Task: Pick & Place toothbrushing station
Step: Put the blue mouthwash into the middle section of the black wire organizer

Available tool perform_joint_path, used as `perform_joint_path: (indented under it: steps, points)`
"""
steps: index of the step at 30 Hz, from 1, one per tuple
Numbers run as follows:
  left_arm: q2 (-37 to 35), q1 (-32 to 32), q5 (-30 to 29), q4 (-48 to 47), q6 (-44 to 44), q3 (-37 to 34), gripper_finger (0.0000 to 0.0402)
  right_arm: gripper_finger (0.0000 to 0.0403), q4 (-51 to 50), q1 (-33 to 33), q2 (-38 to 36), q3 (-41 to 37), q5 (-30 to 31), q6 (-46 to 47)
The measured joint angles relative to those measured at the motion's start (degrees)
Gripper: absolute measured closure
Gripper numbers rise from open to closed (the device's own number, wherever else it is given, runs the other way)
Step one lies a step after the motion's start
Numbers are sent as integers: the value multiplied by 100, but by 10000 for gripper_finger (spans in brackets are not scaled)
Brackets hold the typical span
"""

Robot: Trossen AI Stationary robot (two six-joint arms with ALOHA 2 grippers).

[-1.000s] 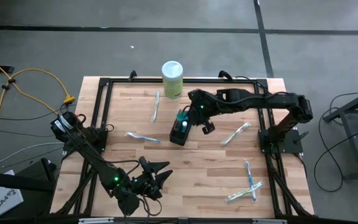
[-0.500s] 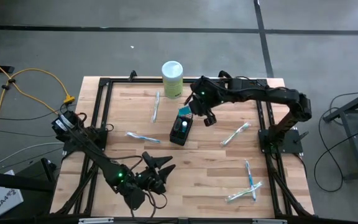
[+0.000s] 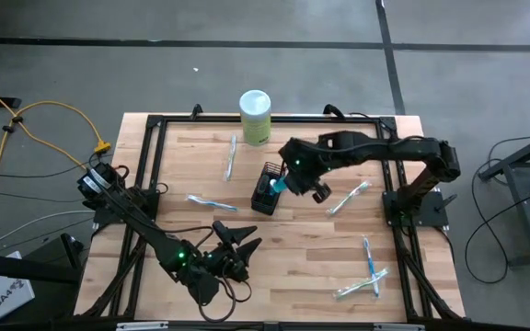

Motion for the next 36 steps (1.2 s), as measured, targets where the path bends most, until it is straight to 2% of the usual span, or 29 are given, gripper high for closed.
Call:
perform_joint_path:
  steps: [10, 13, 19, 24, 36]
  points:
    - [0, -4, -42, 0, -65, 0, 201, 313, -180, 539, 4, 0, 796, -1012]
    - [0, -4, -44, -2, -83, 0, 201, 313, -253, 649, 124, -2, 1214, -1357]
    - [0, -36, -49, -3, -147, 0, 201, 313, -114, 711, 455, -2, 1378, -2002]
    - [-2, -102, -64, 1, -149, 0, 201, 313, 207, 706, 761, -2, 1879, -2491]
    - [-2, -142, -188, -68, -152, 0, 201, 313, 236, 706, 791, -2, 1894, -2586]
